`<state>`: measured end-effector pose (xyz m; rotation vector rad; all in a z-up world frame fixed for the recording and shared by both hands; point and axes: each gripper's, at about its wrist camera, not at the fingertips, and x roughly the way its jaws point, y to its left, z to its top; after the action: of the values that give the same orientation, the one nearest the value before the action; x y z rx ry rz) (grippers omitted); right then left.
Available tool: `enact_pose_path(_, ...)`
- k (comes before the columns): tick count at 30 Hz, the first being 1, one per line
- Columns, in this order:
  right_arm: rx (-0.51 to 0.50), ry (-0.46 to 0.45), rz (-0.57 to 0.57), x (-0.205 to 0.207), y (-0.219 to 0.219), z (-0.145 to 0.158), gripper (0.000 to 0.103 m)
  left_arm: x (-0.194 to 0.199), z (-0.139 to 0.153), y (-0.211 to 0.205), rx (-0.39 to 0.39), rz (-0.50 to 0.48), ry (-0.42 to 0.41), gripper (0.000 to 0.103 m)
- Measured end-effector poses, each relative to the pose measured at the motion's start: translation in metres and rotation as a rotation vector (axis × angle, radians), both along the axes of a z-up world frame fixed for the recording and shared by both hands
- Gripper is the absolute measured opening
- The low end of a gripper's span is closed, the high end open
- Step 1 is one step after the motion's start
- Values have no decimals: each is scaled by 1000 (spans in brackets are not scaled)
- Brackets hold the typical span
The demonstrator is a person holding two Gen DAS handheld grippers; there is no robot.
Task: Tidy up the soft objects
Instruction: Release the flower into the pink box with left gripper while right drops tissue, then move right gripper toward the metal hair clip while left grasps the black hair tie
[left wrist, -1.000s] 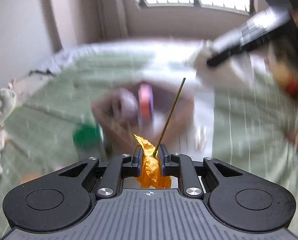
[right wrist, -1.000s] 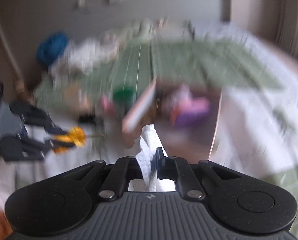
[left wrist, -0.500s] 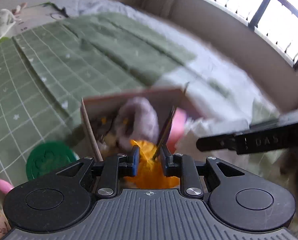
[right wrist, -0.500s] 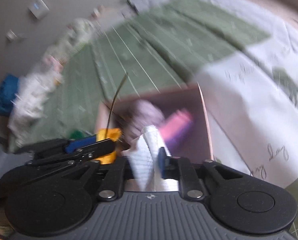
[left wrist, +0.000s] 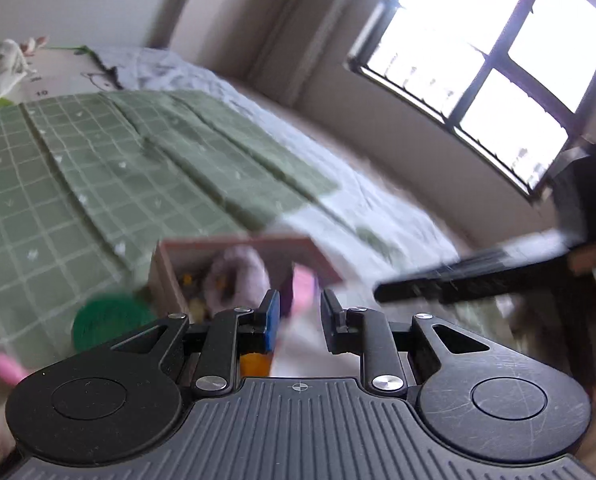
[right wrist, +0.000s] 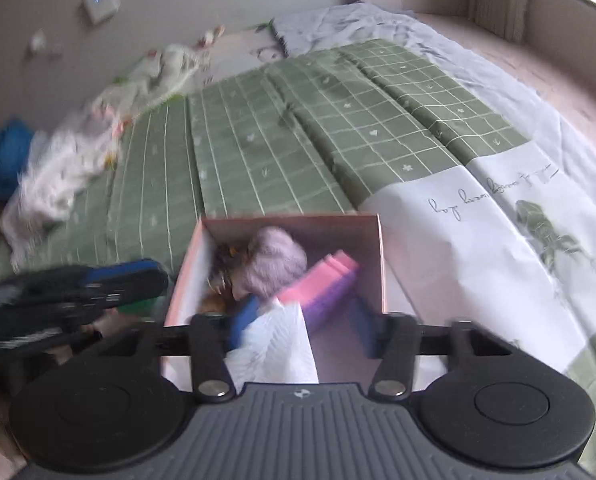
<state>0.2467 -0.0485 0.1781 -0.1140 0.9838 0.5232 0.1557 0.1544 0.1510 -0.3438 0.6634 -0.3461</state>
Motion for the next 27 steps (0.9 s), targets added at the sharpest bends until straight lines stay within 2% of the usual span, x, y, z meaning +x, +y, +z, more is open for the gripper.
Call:
enact_pose_path(1,-22,10,18,-3,3,-2,26,-13,-4,0,15,-8,13,25)
enact_pose_path(2,-53,28,25,-5,8,-9,20,-22,-11,2,35,-14,37,25)
enact_pose_path(4,-84,82,30,-4,18,-24,20,-41,-25,5,73,-16,92,25)
enact_pose_path(6,-90,191,29,7,33,-48,20,-65,-39,9,88,-9,140,25)
enact_pose_path(8,-104,304,17,19,49,-73,20,-82,-47,15,63,-7,159,25)
enact_pose_path(10,-116,362,8,23,66,-92,20,-97,-55,21,26,7,156,25)
enact_pose_path(11,-125,362,12,25,76,-97,19,-101,-58,25,9,13,149,25)
enact_pose_path(13,-146,303,21,28,93,-97,19,-106,-67,30,-19,28,131,25)
enact_pose_path(15,-157,237,10,36,106,-91,19,-109,-74,34,-17,47,125,25)
enact_pose_path(17,-131,222,-25,46,109,-80,20,-106,-78,36,-11,42,128,25)
enact_pose_path(18,-107,246,-37,51,107,-74,23,-106,-79,38,-14,41,130,25)
enact_pose_path(19,-73,280,-42,55,104,-68,36,-106,-81,40,-19,45,130,25)
enact_pose_path(20,-38,307,-52,57,99,-60,55,-109,-82,42,-23,52,131,25)
enact_pose_path(22,-10,299,-68,57,92,-43,70,-107,-81,42,-19,64,128,25)
enact_pose_path(24,-22,267,-70,52,87,-29,70,-108,-79,42,-18,66,125,25)
enact_pose_path(27,-60,170,-73,41,80,-1,70,-110,-79,40,-8,61,121,25)
